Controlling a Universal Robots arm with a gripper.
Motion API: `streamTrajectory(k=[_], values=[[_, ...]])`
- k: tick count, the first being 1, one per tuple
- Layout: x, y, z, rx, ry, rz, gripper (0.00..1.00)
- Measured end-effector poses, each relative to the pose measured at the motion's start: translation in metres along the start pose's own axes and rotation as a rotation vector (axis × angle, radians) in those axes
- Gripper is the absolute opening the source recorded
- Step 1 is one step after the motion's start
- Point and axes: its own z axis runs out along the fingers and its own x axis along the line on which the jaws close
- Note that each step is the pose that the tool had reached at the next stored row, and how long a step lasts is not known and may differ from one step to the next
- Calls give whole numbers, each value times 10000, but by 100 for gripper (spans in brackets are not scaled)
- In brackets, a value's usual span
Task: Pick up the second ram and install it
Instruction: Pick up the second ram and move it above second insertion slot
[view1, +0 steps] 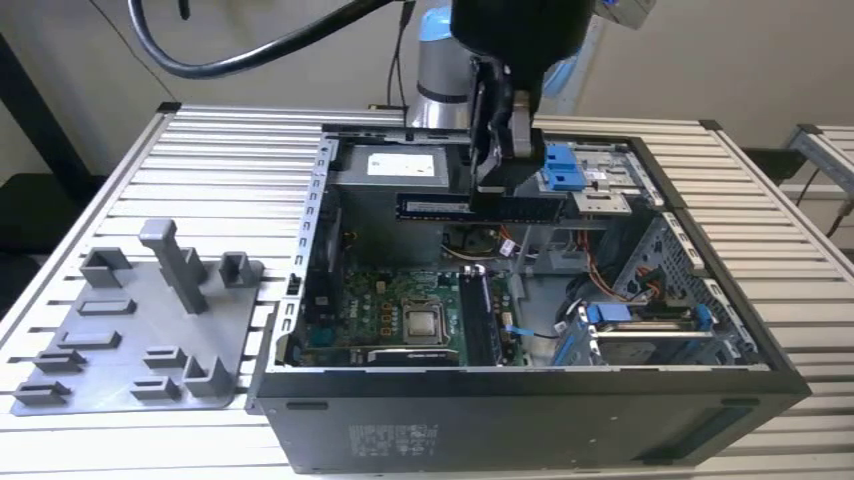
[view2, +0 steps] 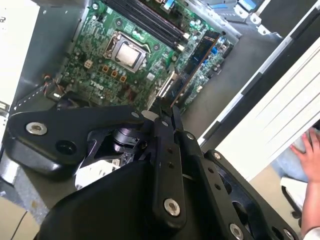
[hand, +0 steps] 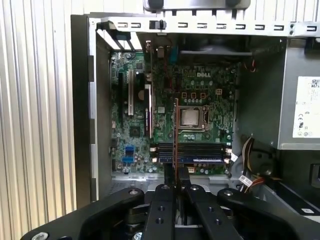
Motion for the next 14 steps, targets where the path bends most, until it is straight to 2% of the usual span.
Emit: streamTrajectory(k=[7,12,14], values=[[4,-212,2,0,1,-1,14],[5,-334,3,0,1,0,14],[6,-359,3,0,0,-1,14]])
